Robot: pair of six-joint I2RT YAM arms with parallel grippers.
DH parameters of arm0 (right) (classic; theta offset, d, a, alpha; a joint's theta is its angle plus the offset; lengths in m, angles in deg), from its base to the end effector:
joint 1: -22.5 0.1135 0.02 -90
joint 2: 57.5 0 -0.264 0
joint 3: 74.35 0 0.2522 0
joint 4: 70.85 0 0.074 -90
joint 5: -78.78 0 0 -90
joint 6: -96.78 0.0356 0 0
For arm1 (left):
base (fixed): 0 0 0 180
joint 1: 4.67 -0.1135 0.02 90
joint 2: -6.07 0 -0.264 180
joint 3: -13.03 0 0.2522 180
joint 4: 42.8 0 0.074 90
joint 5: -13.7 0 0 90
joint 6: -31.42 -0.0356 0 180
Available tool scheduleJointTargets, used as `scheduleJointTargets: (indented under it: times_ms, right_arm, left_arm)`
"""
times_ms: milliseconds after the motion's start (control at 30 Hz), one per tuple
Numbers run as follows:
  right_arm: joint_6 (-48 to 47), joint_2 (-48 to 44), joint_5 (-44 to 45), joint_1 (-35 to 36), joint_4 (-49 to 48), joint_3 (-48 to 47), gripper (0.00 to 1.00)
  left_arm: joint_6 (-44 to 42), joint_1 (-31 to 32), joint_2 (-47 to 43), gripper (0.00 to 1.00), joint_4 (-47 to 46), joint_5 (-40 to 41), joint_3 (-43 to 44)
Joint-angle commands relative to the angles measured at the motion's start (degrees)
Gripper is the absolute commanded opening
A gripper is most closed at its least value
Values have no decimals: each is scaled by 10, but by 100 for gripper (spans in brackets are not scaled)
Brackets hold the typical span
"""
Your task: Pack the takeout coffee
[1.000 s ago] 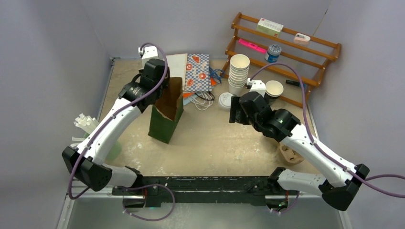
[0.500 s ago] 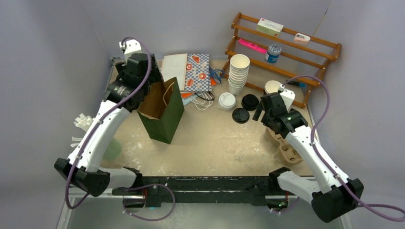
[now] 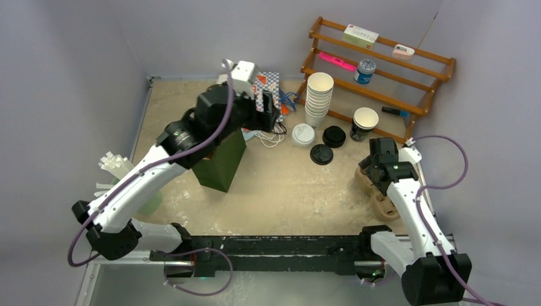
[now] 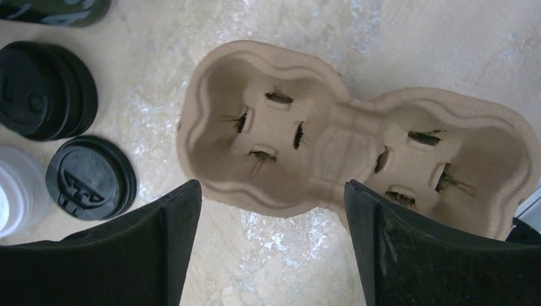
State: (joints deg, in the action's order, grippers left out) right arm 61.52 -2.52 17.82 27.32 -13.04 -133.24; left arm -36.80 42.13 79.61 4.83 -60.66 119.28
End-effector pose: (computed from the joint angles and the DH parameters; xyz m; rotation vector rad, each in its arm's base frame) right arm 0.1829 -0.0019 0.2620 1.1723 2.0483 -0.1480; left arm 0.1864 -0.1844 0.4751 0.2103 1.8504 -0.5916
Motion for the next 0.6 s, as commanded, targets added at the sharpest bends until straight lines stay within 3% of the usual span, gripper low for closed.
scheduleJointTargets:
  times_ms: [0,267,567]
  right_arm:
    - [78,-16,46,-18,5,33,82]
    - [73,11,68,-32,-39,60,83]
    - [11,87,-32,-33,-73,51,57]
  left_arm:
    - [-11,27,24,79,-88,-50,-42]
    - [-23,36,4,79,-171,-92,-121]
    - [-19,37,5,79,-180,-83,-158]
